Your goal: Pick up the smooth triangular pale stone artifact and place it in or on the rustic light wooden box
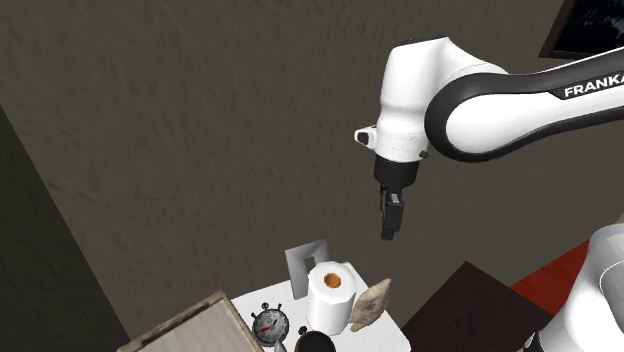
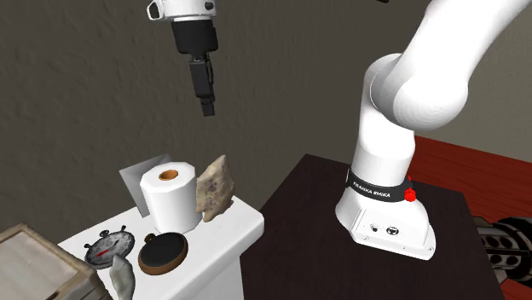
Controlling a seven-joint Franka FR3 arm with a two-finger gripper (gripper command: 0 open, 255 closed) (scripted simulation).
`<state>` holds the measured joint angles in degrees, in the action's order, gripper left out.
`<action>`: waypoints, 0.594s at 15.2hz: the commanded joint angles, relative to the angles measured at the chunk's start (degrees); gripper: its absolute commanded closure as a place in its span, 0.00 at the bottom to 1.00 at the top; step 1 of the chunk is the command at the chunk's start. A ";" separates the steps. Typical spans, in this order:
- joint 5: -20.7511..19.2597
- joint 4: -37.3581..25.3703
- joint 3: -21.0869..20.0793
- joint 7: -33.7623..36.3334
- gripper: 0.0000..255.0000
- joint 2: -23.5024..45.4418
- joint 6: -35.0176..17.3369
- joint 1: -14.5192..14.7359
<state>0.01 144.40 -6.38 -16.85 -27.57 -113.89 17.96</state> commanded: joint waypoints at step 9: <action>1.98 6.02 -4.08 -11.86 0.00 6.73 -7.67 8.78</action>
<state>1.87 150.42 -10.12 -27.98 -21.58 -121.13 26.16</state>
